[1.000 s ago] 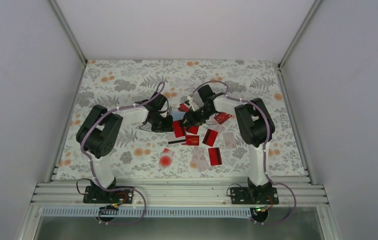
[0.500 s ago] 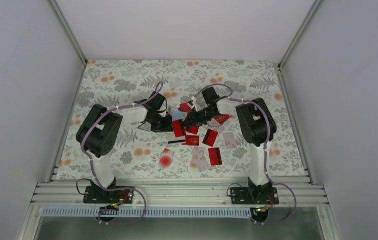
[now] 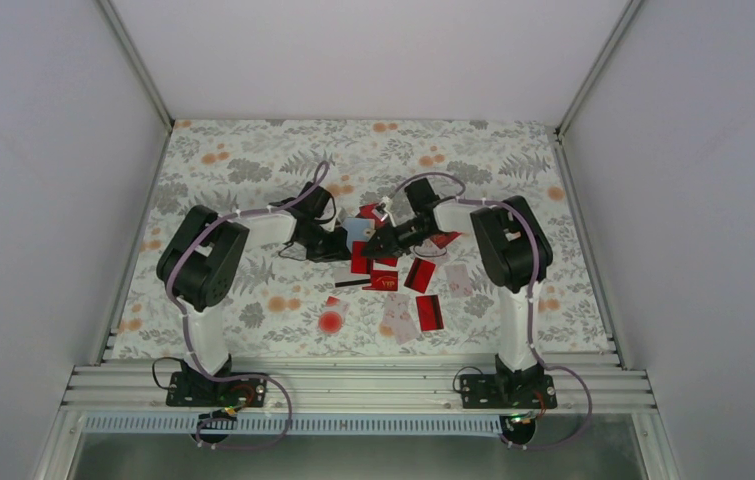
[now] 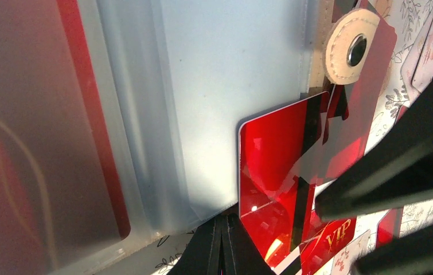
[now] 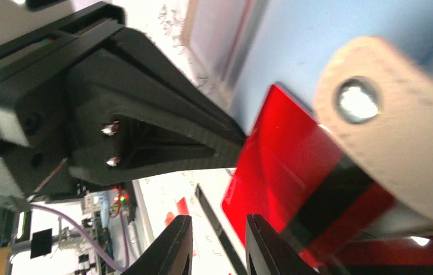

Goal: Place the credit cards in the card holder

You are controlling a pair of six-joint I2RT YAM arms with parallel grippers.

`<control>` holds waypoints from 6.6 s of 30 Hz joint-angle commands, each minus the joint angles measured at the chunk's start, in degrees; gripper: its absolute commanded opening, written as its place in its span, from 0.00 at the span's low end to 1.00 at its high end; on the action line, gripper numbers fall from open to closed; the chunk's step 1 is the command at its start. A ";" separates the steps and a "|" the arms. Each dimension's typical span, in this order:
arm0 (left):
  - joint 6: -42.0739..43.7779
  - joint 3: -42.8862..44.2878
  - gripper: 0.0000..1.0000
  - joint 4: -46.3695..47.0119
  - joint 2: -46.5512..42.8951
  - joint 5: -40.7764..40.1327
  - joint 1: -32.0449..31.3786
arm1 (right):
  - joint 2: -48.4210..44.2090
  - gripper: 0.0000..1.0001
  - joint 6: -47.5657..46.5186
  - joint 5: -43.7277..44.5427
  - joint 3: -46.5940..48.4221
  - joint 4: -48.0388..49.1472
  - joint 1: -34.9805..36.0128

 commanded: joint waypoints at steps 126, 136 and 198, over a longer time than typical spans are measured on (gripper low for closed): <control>-16.31 17.72 0.47 -24.59 0.64 -41.90 -21.39 | -41.73 0.34 6.17 33.57 -11.91 -18.08 -1.44; -12.88 14.49 0.47 -16.99 -9.01 -39.65 -22.25 | -43.28 0.42 9.01 25.34 -9.33 -16.47 -4.12; 5.59 7.05 0.83 0.46 -46.26 6.23 -0.99 | -38.50 0.04 14.63 -9.06 4.23 -2.24 -6.74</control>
